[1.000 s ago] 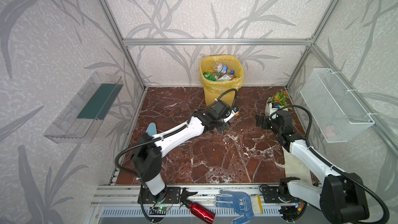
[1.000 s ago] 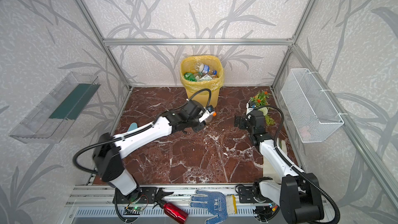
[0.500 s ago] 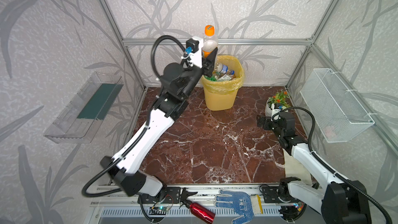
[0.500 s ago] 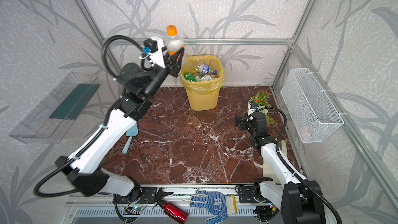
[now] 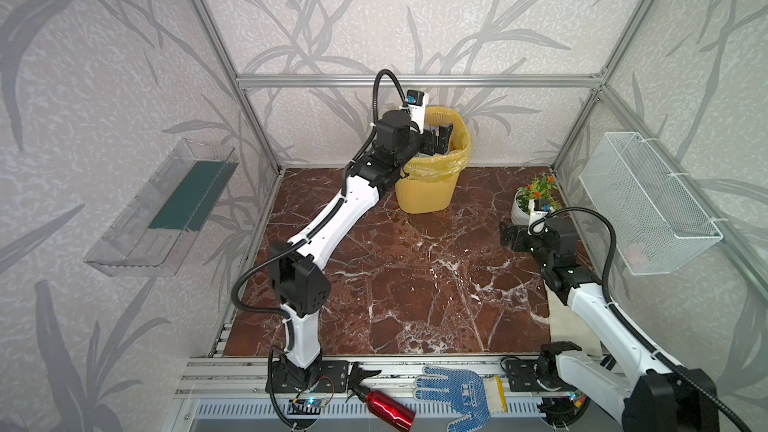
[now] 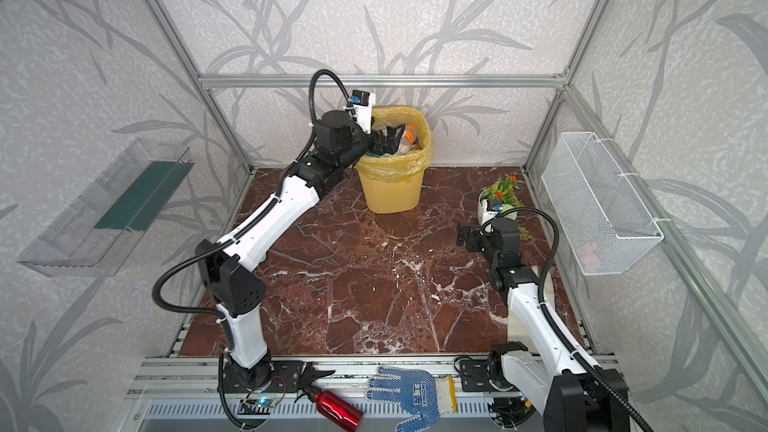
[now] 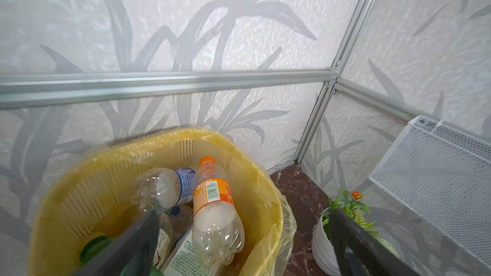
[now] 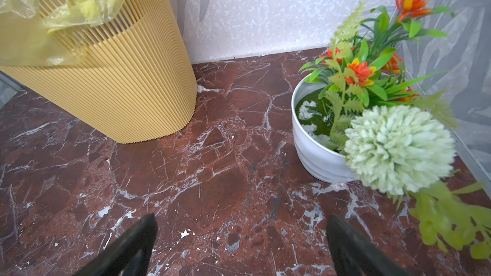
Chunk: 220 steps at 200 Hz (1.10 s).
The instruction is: Throw the plastic bottles in the bin
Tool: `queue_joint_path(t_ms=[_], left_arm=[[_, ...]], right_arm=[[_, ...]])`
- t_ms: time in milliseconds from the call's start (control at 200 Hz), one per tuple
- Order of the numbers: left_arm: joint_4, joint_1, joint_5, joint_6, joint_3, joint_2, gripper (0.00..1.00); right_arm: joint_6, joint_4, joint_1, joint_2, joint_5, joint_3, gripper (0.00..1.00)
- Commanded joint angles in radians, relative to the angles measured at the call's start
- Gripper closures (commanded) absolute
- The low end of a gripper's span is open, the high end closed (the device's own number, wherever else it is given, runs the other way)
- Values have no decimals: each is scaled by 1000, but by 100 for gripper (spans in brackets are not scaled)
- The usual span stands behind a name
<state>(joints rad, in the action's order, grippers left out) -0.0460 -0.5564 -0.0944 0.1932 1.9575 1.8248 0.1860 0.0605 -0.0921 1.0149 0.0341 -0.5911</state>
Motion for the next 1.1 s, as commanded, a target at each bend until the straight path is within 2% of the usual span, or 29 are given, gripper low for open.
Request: queue_joint_path(t_ms=[0, 150, 350, 530, 665, 845, 1095], left_arm=[[146, -2, 29, 15, -92, -112, 1], [199, -1, 61, -2, -227, -184, 1], [298, 1, 163, -49, -472, -283, 1], [330, 6, 317, -112, -697, -363, 1], [383, 24, 440, -134, -886, -431, 1], [420, 70, 572, -125, -1101, -511, 1], [463, 143, 691, -74, -1305, -546, 1]], right_arm=[[-17, 12, 5, 8, -39, 15, 0], [-63, 115, 5, 14, -83, 58, 0], [-163, 448, 5, 70, -80, 195, 0], [-217, 710, 5, 253, -32, 244, 0], [-248, 803, 5, 394, -21, 235, 1], [-254, 1107, 3, 596, -26, 293, 1], [-243, 972, 3, 576, -51, 240, 1]])
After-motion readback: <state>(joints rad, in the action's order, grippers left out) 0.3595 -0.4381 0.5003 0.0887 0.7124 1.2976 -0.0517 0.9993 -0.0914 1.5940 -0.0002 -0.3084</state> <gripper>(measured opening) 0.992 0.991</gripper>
